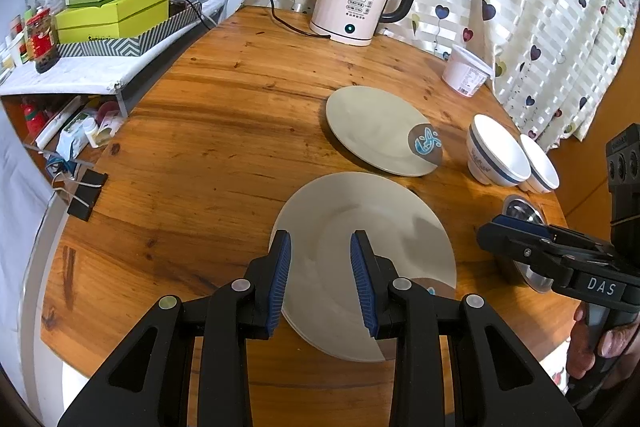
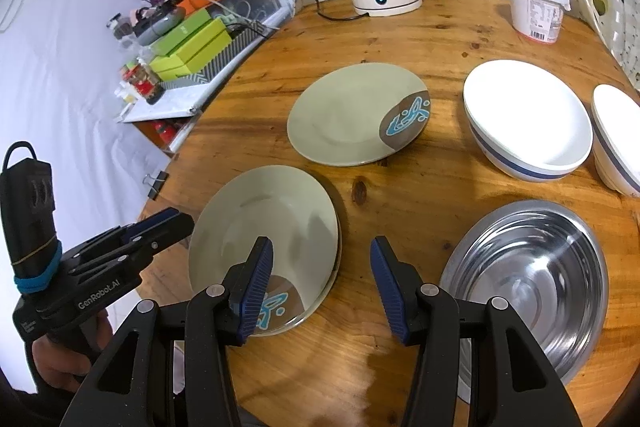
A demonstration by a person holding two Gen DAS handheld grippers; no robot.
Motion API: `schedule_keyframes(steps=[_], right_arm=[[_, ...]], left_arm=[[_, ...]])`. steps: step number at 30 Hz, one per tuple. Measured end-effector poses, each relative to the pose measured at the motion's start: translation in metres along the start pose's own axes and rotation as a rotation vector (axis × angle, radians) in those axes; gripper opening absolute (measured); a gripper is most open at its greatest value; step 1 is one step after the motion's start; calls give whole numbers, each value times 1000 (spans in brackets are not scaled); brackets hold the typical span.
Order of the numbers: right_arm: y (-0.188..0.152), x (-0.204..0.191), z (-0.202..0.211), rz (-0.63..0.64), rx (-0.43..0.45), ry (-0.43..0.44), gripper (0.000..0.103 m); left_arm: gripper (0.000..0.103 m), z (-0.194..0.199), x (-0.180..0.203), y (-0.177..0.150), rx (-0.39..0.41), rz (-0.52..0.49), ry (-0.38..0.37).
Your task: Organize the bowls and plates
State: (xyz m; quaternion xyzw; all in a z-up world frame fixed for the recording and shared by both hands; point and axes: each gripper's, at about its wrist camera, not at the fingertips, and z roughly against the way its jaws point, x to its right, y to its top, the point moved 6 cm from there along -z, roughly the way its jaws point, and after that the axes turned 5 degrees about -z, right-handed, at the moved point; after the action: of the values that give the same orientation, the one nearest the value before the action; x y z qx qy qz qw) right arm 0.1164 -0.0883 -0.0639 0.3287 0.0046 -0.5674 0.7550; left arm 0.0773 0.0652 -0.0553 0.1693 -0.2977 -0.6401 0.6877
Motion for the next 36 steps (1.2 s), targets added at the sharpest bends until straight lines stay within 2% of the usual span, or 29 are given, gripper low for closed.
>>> schedule_keyframes(steps=[13, 26, 36], right_arm=[[-1, 1, 4, -11, 12, 5, 51], [9, 14, 2, -67, 18, -14, 50], [30, 22, -9, -124, 34, -34, 43]], left_arm=[[32, -1, 0, 1, -8, 6, -21], [32, -15, 7, 17, -22, -19, -43], [32, -29, 2, 46, -18, -39, -59]])
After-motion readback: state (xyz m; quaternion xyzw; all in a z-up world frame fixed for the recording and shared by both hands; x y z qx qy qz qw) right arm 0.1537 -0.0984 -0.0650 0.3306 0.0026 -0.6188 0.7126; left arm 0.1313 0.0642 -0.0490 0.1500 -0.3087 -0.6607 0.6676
